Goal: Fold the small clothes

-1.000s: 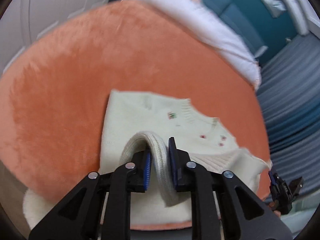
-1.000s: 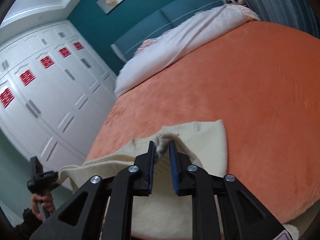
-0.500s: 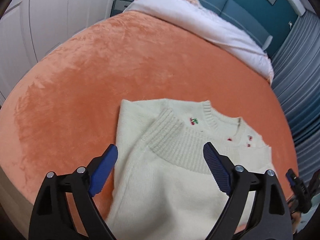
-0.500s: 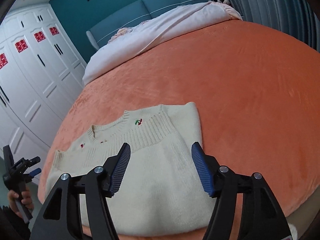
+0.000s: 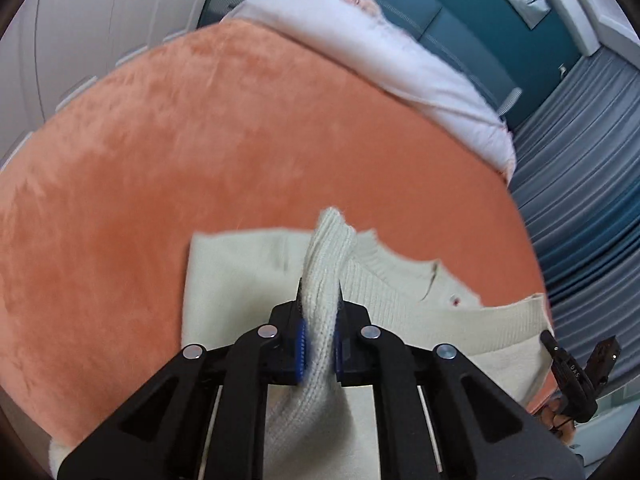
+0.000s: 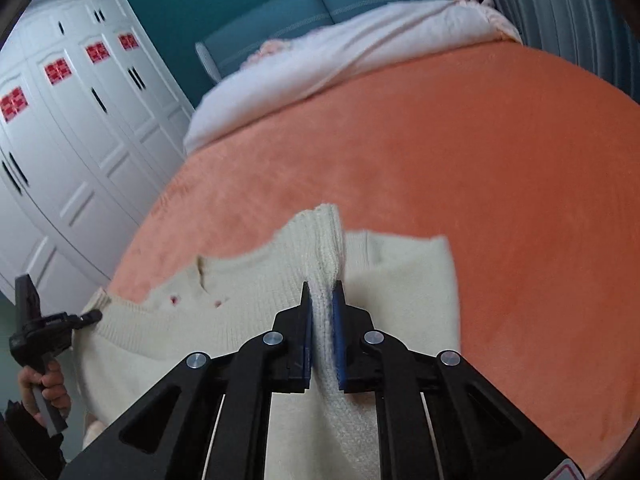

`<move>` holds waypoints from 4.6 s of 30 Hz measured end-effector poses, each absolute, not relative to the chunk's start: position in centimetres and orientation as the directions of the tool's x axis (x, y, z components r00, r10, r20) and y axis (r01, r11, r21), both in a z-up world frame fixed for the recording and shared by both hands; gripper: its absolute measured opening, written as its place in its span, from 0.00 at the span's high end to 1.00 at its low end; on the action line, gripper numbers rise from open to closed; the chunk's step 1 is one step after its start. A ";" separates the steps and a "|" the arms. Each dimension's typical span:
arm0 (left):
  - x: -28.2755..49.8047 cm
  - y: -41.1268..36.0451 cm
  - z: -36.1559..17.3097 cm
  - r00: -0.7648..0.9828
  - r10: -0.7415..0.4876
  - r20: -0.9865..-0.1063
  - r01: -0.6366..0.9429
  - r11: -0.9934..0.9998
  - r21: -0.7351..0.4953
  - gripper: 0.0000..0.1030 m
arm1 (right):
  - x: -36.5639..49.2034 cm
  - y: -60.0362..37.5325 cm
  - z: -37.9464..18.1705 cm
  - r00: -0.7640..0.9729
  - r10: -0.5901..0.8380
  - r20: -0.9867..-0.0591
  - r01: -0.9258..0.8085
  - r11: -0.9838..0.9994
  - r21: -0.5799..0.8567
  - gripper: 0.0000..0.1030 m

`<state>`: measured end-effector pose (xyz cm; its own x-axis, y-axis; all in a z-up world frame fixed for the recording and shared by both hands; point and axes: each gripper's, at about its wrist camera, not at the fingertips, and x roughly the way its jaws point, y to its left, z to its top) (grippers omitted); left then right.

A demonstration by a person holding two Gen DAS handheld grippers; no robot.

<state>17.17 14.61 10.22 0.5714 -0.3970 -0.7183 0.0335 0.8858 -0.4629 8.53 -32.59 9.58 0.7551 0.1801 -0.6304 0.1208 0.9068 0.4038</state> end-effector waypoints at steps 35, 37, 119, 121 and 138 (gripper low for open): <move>24.6 11.0 3.5 0.467 -0.058 -0.882 -0.061 0.993 -0.098 0.57 | 14.4 -37.1 1.4 0.595 0.049 -0.802 0.382 0.861 0.336 0.81; 21.5 12.1 5.8 0.536 -0.078 -0.840 -0.070 0.988 -0.136 0.56 | 11.7 -36.4 4.0 0.657 0.012 -0.754 0.345 0.884 0.315 0.81; 2.4 18.5 1.8 0.339 -0.436 -0.834 -0.292 0.794 -0.534 0.90 | -7.5 -35.1 4.1 0.653 0.207 -0.729 0.428 0.693 0.580 0.86; 1.9 17.9 0.9 0.323 -0.390 -0.862 -0.272 0.834 -0.480 0.88 | -8.9 -34.9 2.8 0.591 0.217 -0.777 0.439 0.721 0.536 0.83; 2.1 17.5 6.1 0.384 -0.164 -0.909 -0.412 0.850 -0.327 0.51 | -0.9 -32.9 5.7 0.606 0.027 -0.795 0.332 0.900 0.284 0.44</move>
